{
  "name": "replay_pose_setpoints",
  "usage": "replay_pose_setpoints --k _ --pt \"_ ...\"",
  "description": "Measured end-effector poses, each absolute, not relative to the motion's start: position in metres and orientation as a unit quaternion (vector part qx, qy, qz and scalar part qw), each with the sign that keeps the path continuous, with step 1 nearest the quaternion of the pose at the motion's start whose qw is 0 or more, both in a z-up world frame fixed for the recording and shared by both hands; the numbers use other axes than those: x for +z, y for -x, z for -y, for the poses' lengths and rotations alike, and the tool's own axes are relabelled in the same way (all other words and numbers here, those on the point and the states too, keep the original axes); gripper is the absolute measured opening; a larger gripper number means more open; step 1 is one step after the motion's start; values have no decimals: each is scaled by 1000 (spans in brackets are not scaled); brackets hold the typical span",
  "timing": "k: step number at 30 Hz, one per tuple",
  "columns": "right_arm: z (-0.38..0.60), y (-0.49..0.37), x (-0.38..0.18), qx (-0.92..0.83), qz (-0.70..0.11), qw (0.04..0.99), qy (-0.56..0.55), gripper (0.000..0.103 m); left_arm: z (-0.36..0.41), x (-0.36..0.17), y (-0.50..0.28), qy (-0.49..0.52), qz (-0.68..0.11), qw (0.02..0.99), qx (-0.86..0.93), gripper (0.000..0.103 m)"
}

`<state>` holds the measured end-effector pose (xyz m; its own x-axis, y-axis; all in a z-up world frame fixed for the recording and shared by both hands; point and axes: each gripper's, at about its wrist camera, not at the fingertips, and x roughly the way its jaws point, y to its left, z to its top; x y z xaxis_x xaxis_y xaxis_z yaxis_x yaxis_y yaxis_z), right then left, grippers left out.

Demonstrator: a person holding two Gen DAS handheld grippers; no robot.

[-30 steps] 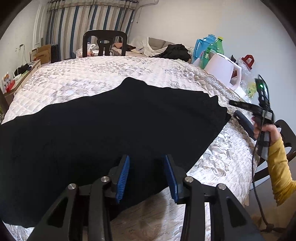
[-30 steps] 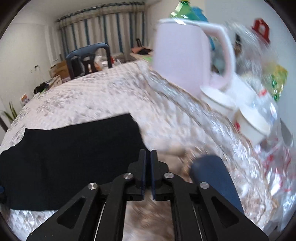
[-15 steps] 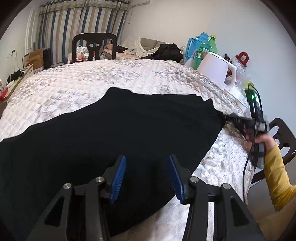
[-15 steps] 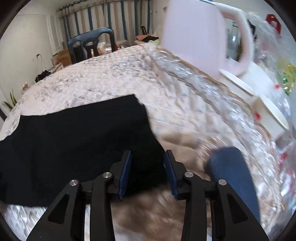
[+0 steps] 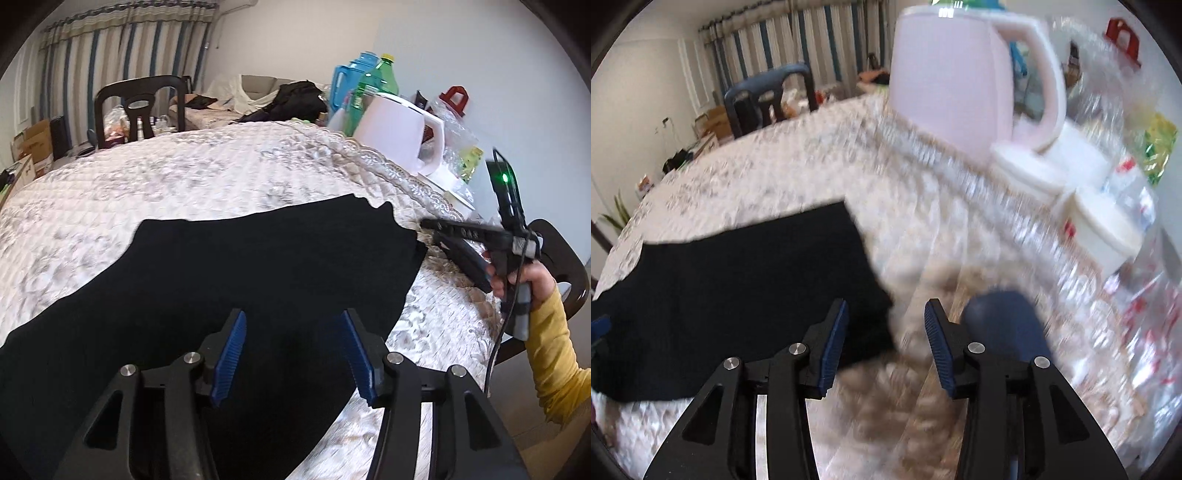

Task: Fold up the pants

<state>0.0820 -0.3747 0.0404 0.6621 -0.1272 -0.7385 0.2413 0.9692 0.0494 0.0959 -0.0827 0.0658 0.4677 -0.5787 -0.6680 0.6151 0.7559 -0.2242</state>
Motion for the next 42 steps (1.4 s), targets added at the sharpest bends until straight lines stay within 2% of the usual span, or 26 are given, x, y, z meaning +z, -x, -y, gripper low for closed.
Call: replay_pose_setpoints --k 6,10,16,18,20,21,22,23,25,35,38,42 --pt "364 -138 56 -43 -361 931 -20 44 97 60 -101 -17 -389 846 -364 56" --pt "357 -177 43 -17 -388 921 20 44 94 54 -107 -8 -400 844 -356 56" --pt "364 -196 20 14 -434 901 -13 42 86 42 -117 13 -423 838 -345 56" --pt "360 -195 16 26 -439 898 -7 38 86 39 -118 15 -426 836 -345 56" --pt "357 -195 10 17 -449 893 2 25 87 36 -119 15 -430 835 -342 56" --pt "358 -194 8 16 -448 894 0 23 88 35 -119 16 -432 834 -342 56" --pt "360 -193 9 17 -445 895 -6 19 88 35 -119 17 -433 834 -343 56" --pt "361 -191 10 14 -442 897 -8 10 88 34 -119 17 -433 834 -342 56" --pt "363 -186 13 13 -434 901 -9 4 88 35 -119 16 -433 834 -341 56" --pt "364 -179 50 15 -361 932 -10 3 91 41 -116 7 -426 844 -327 56" --pt "357 -191 47 1 -374 927 14 3 93 42 -116 4 -421 846 -326 56" --pt "351 -211 18 -27 -431 901 42 3 97 41 -116 9 -425 843 -329 56"
